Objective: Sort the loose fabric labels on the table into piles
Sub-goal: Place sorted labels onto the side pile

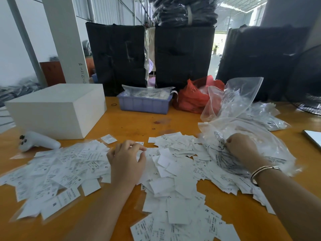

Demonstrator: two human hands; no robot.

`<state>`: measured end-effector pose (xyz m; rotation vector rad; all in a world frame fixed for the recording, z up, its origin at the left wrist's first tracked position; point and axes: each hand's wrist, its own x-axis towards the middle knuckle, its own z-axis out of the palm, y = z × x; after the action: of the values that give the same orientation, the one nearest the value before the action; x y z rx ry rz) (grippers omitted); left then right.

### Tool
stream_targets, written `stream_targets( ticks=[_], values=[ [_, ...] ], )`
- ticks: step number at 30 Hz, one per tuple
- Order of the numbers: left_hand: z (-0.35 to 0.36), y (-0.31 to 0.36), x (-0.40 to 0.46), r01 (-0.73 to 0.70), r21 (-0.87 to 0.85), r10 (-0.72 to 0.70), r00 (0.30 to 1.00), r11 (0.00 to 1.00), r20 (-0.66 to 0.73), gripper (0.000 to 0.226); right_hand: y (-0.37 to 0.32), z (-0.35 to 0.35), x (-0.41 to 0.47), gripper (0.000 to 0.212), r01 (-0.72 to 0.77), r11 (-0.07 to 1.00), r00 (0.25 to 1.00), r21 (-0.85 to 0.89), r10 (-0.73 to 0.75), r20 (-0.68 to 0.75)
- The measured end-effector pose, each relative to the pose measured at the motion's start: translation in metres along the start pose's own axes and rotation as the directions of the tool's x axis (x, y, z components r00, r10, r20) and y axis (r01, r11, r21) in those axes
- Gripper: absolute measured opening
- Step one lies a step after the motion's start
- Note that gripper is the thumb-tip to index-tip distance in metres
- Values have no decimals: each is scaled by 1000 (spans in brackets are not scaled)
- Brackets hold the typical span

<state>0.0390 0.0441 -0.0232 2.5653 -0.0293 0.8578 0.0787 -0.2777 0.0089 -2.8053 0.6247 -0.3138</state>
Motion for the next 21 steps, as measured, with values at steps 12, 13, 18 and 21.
stream_targets(
  ticks=[12, 13, 18, 21],
  values=[
    [4, 0, -2, -15, -98, 18, 999, 995, 27, 8, 7, -1, -9, 32, 66, 937, 981, 343, 1, -193],
    [3, 0, -2, -18, -101, 21, 999, 995, 30, 8, 8, -2, -9, 32, 77, 950, 978, 302, -13, -209],
    [1, 2, -3, -29, -159, 31, 999, 987, 15, 9, -6, -10, -26, 32, 243, 949, 881, 202, -129, -455],
    [-1, 7, -4, -104, -255, 111, 994, 961, 13, 8, -32, -15, -49, 26, 510, 762, 817, 400, -283, -502]
  ],
)
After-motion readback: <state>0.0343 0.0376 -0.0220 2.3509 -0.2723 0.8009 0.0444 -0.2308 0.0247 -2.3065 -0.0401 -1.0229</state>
